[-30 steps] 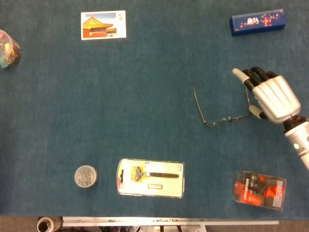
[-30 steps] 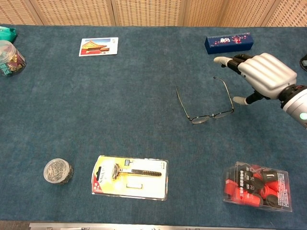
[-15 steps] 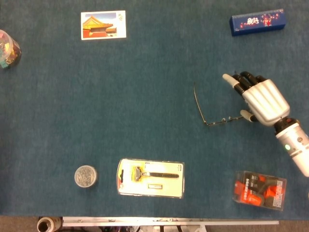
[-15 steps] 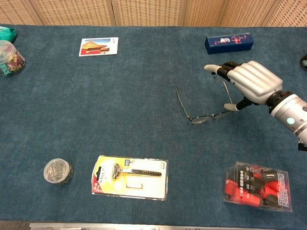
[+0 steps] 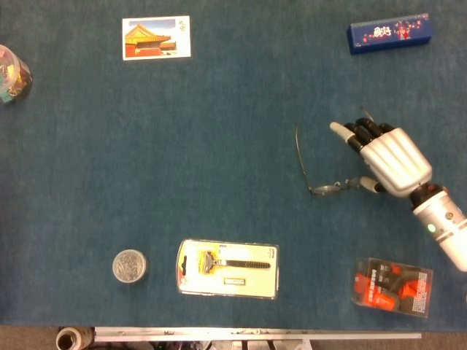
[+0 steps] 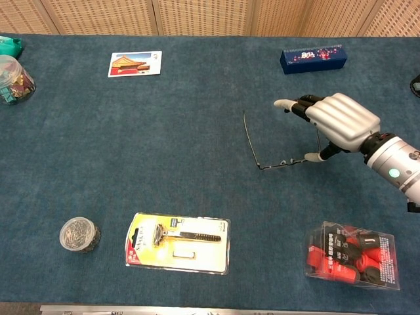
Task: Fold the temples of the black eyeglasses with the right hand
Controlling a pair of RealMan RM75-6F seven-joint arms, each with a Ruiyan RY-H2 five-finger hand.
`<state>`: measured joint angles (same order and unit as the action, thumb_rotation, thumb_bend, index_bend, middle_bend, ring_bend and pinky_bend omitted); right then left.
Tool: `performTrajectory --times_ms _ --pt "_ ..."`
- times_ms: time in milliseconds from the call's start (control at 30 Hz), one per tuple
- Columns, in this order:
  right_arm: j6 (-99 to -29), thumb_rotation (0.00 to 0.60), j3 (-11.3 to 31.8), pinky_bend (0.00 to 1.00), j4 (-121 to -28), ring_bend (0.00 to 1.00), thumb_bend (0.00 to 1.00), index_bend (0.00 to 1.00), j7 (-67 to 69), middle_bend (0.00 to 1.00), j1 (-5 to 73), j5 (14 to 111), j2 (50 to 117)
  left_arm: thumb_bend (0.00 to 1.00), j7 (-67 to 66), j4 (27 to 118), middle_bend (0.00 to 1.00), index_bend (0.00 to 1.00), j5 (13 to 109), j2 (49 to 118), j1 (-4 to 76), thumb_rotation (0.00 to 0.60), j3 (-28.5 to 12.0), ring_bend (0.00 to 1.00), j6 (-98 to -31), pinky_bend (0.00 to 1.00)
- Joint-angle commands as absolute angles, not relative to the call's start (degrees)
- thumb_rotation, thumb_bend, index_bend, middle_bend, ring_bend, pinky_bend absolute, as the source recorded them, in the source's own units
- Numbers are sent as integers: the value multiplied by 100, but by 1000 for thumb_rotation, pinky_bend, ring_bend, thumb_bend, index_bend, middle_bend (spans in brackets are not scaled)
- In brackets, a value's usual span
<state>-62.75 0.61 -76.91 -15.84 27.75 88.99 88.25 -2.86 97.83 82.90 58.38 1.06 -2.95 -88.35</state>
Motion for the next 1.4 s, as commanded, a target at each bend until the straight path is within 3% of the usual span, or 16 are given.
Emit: performTrajectory --times_ms 33,767,1400 --pt "-6257 600 8 417 -7756 190 0 124 -1563 243 2778 8934 8777 34 -288 9783 458 435 8290 5838 105 600 -294 378 -8832 498" --pt "-6694 600 -185 417 -8312 190 0 123 -1560 243 2641 9312 8424 34 -338 9801 458 435 8264 5838 110 600 -299 378 -8789 498" --pt "-7789 600 276 416 -9449 190 0 123 -2120 243 2450 9738 7647 34 -358 9801 458 435 8264 5842 111 600 -301 378 -8779 498"
